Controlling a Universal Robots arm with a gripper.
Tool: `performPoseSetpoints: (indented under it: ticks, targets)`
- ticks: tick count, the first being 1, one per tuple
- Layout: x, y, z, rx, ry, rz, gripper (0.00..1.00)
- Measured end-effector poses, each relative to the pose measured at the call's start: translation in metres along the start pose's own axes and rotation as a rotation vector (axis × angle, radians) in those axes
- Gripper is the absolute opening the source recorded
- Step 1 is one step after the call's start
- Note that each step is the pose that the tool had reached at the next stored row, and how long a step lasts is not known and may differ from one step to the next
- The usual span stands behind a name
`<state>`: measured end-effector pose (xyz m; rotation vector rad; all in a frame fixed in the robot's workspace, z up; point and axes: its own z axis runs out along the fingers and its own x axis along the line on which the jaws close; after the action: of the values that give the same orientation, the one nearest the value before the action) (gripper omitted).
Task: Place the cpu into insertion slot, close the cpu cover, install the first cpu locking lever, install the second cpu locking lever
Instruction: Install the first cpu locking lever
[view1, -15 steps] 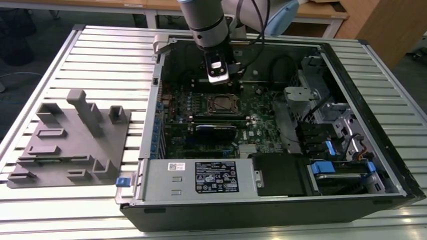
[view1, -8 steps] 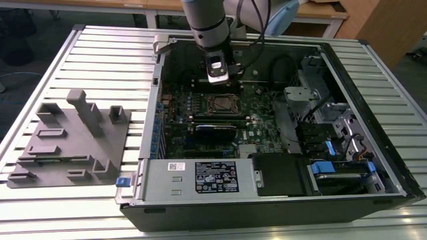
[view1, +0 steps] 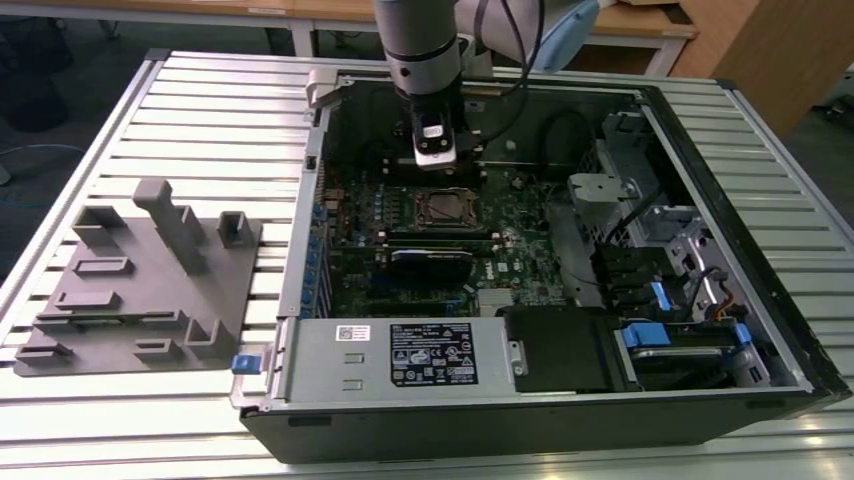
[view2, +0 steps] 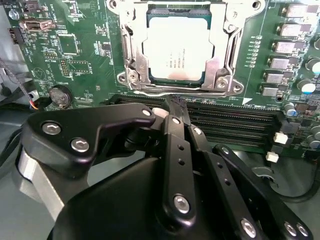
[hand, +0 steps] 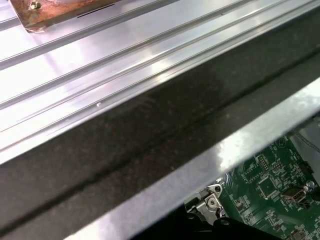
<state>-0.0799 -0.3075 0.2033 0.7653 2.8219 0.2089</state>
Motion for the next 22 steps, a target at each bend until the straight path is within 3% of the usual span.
performPoseSetpoints:
  ticks: [8,12,17,22]
  targets:
    - [-0.0037,-0.0057,-0.0012,0.0003,0.0006,0.0,0.11]
    - [-0.0067,-0.0087,-0.0056,0.0015,0.0024,0.0,0.11]
    - [-0.0097,-0.0086,-0.0138,0.0053,0.0117,0.001,0.11]
    - [-0.0122,-0.0075,-0.0211,-0.0006,0.0195,0.004,0.11]
